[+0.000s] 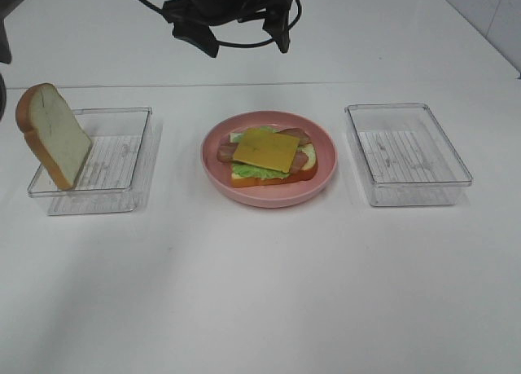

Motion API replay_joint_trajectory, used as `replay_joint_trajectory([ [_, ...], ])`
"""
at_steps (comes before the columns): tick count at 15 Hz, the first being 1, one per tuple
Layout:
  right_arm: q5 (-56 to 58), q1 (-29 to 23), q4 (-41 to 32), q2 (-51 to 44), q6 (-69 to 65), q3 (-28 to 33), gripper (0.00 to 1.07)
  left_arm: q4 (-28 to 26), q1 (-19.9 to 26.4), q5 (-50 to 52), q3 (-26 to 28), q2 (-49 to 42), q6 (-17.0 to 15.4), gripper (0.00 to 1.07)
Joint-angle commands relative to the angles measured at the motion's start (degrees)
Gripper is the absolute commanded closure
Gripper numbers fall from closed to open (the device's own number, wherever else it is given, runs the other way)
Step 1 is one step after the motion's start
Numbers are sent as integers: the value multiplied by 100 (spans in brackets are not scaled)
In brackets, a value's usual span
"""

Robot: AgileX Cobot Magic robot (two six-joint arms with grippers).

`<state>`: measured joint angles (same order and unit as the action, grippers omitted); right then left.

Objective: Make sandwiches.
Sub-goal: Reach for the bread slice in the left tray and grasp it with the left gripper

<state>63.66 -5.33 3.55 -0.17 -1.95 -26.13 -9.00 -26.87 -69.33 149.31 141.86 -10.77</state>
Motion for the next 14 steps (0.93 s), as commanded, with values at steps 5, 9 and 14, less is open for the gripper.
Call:
replay_joint_trajectory([
  [5, -63, 40, 17, -172, 69, 23, 8, 138, 573, -613, -1375, -1301, 52, 5],
  [9, -63, 40, 17, -172, 69, 23, 8, 390, 968, -613, -2527, -2149, 252, 5],
  [14, -63, 40, 17, -172, 69, 23, 8, 710, 1748, -613, -3604, -3008, 315, 5],
])
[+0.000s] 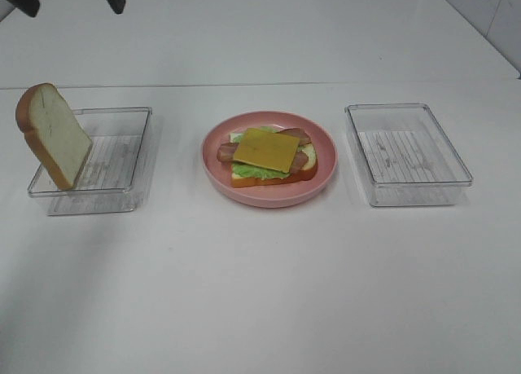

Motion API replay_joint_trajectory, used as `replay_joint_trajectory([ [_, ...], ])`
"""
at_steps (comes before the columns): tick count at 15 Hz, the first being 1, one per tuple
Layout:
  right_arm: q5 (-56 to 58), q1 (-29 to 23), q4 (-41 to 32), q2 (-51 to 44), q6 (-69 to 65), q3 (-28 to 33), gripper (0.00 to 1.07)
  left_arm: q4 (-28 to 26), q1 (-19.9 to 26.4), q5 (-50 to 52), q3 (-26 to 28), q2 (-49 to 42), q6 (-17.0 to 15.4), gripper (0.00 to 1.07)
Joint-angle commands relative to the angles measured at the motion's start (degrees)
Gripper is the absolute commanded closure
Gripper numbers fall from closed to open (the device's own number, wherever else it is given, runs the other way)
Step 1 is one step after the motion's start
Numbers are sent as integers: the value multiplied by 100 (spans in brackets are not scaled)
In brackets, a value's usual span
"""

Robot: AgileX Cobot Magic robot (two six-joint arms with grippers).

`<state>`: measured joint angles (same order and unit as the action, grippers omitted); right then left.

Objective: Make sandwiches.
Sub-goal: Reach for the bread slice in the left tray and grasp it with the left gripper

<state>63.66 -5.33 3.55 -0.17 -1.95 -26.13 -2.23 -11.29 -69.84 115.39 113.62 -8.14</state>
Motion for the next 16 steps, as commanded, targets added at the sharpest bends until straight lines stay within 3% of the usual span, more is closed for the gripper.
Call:
replay_joint_trajectory([
  [1, -63, 40, 17, -172, 69, 23, 8, 34, 344, -561, -344, -258, 86, 5],
  [7, -63, 40, 17, -172, 69, 23, 8, -11, 997, -504, -963, -292, 304, 6],
  [12, -63, 40, 17, -172, 69, 23, 8, -143, 1094, 166, -1369, -286, 487, 6],
  [16, -63, 40, 17, -172, 69, 23, 8, -201, 1094, 269, -1381, 126, 521, 6],
])
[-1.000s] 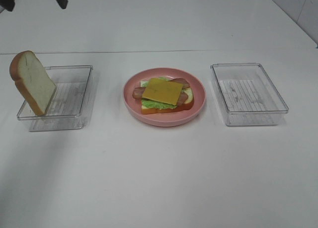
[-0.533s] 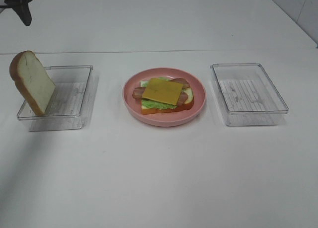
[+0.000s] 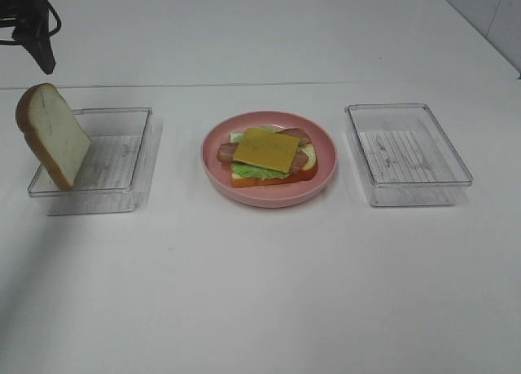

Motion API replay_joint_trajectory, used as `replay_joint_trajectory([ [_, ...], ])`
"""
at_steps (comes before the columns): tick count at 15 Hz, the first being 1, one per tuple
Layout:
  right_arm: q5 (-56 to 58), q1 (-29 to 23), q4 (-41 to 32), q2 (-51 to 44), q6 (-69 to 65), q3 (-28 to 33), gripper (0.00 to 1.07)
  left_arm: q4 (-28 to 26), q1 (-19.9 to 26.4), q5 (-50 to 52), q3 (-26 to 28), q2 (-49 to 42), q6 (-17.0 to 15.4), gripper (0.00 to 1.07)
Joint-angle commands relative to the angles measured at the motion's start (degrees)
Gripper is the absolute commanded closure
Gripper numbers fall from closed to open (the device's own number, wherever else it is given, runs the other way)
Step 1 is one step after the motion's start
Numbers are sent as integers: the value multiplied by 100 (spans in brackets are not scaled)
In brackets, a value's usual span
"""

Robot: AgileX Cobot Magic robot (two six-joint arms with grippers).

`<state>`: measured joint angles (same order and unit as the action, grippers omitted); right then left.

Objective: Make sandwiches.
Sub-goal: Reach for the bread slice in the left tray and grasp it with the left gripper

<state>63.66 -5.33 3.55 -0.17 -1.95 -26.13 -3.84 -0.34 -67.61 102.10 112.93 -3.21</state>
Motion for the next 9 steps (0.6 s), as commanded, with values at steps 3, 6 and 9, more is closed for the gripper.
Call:
replay_joint_trajectory([
  [3, -63, 40, 17, -172, 69, 23, 8, -57, 0, 166, -52, 573, 143, 6],
  [6, -63, 40, 17, -172, 69, 23, 8, -138, 0, 430, -52, 963, 223, 6],
  [9, -63, 40, 17, -172, 69, 23, 8, -258, 0, 556, -52, 1175, 321, 6],
])
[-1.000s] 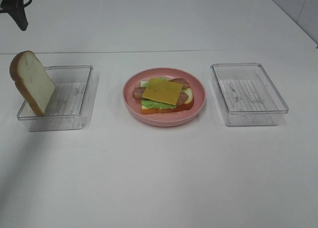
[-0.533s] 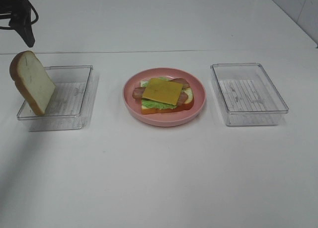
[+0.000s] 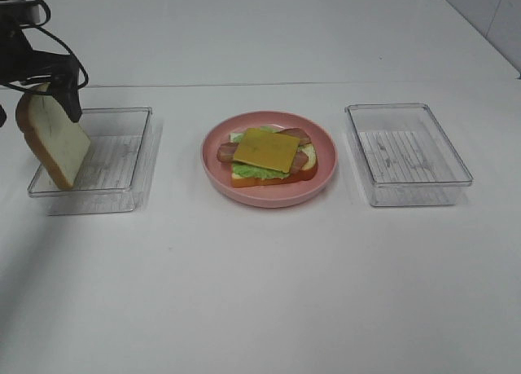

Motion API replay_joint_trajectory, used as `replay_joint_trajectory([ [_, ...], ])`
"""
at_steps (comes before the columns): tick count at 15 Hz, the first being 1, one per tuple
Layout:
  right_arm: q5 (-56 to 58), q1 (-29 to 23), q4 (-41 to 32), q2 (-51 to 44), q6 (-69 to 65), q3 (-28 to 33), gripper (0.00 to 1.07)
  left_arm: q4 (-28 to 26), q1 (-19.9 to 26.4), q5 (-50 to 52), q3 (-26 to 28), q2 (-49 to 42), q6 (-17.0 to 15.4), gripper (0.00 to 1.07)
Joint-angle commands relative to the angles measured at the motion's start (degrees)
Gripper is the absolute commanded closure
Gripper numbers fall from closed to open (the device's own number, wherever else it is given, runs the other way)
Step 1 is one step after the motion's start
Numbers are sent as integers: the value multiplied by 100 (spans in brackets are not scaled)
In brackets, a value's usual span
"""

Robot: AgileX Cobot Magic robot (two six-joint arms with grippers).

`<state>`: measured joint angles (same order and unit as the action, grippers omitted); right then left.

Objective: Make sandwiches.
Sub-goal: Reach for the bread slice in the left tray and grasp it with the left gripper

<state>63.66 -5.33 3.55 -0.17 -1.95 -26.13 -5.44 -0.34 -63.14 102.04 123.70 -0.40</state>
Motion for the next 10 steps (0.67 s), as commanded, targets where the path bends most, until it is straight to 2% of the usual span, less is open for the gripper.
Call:
replay_joint_trajectory([
  [1, -63, 40, 17, -172, 69, 23, 8, -115, 0, 195, -46, 189, 40, 6],
  [3, -63, 40, 17, -172, 69, 23, 8, -143, 0, 212, -46, 223, 40, 11],
  [4, -63, 40, 17, -172, 69, 23, 8, -143, 0, 218, -46, 229, 40, 19],
  [6, -63, 40, 17, -172, 69, 23, 8, -143, 0, 212, -46, 223, 40, 56],
  [7, -63, 40, 17, -172, 69, 23, 8, -160, 0, 212, -46, 223, 40, 65],
  [8, -63, 40, 17, -172, 69, 23, 8, -189, 0, 189, -46, 223, 6, 81],
  [9, -63, 40, 17, -172, 69, 23, 8, -286, 0, 109, -46, 223, 6, 103],
  [10, -63, 40, 17, -172, 69, 23, 8, -298, -23, 46, -46, 223, 0, 107],
])
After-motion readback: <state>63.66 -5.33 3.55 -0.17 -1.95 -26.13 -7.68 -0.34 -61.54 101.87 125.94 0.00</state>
